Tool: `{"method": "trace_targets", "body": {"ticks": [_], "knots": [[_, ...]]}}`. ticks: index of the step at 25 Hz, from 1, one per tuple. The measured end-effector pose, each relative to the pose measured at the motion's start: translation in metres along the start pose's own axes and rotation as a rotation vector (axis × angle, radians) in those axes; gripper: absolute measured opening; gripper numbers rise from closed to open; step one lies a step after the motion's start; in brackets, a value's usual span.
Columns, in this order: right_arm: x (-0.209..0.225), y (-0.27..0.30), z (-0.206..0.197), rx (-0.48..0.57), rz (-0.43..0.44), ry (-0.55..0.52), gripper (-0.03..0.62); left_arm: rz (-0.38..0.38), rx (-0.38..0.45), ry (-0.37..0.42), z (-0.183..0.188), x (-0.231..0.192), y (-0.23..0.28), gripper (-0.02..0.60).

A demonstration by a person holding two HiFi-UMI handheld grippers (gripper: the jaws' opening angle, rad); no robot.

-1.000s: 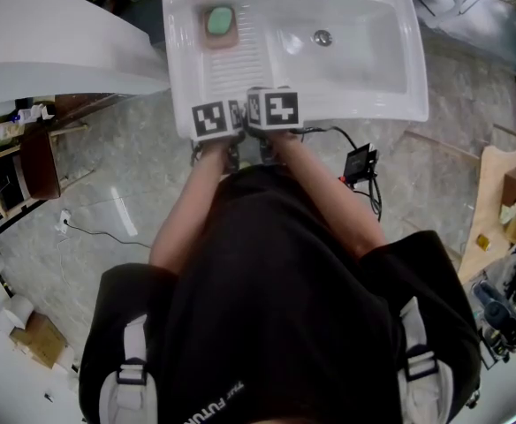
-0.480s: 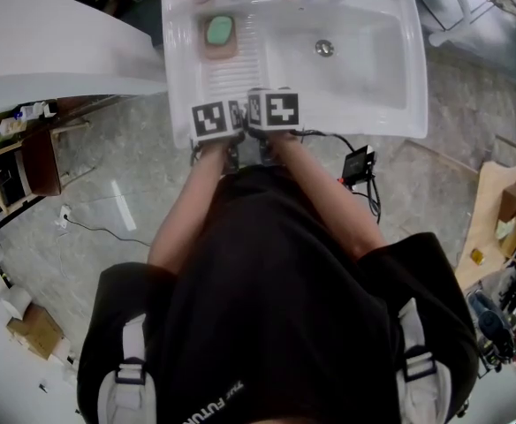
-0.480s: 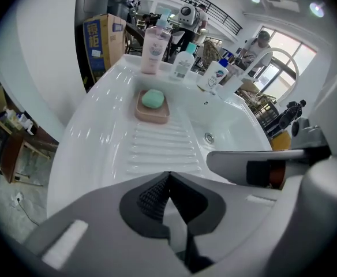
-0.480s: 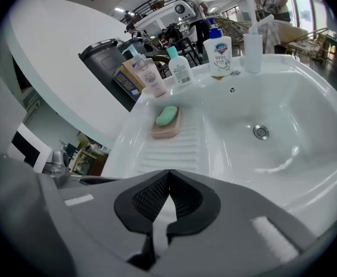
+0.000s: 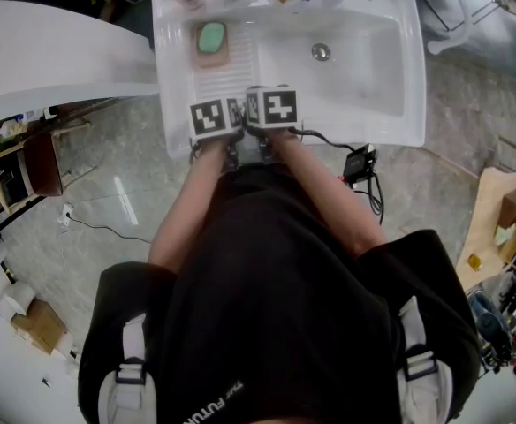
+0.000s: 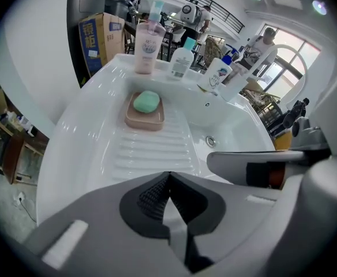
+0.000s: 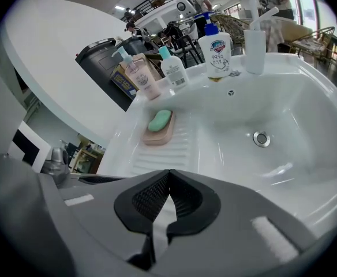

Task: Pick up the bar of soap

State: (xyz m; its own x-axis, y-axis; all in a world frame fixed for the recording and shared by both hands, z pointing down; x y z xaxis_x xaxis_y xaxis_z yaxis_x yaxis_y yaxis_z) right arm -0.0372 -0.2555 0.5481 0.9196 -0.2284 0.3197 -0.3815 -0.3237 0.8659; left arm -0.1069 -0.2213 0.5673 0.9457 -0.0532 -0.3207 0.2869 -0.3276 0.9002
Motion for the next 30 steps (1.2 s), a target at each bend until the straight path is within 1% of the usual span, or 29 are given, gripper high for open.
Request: {"method": "trace_targets", "body": {"ticks": [4, 11, 17, 22, 30], "knots": [[0.008, 0.004, 0.002, -0.028, 0.016, -0.004, 0.014, 0.011, -0.008, -0.013, 0.003, 0.005, 0.009, -0.003], [0.024, 0.010, 0.004, -0.051, 0.012, 0.011, 0.014, 0.025, -0.014, -0.023, 0.008, 0.010, 0.020, -0.003], [0.028, 0.010, 0.007, -0.049, 0.019, 0.032, 0.014, 0.027, -0.015, -0.013, 0.013, 0.012, 0.022, -0.003], [0.025, 0.013, 0.008, -0.044, 0.012, 0.037, 0.014, 0.026, -0.016, -0.013, 0.016, 0.003, 0.019, -0.003], [0.015, 0.010, 0.023, -0.025, -0.007, 0.079, 0.012, 0.008, 0.002, 0.000, 0.045, -0.011, 0.005, -0.002]]}}
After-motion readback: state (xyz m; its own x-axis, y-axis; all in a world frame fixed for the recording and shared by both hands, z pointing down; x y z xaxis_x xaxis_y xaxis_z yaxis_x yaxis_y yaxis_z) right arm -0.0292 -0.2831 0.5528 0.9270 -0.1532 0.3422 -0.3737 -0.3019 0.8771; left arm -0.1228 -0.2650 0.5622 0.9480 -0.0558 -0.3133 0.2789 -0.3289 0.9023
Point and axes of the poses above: the fingertips, and each gripper's own axes: y forward along the fingers, x to its right, z out of its top, the point moved 1 cm from there along -y, backward along the fingers, and after that the axes turned 4 degrees about -z, right-handed, at the moved point
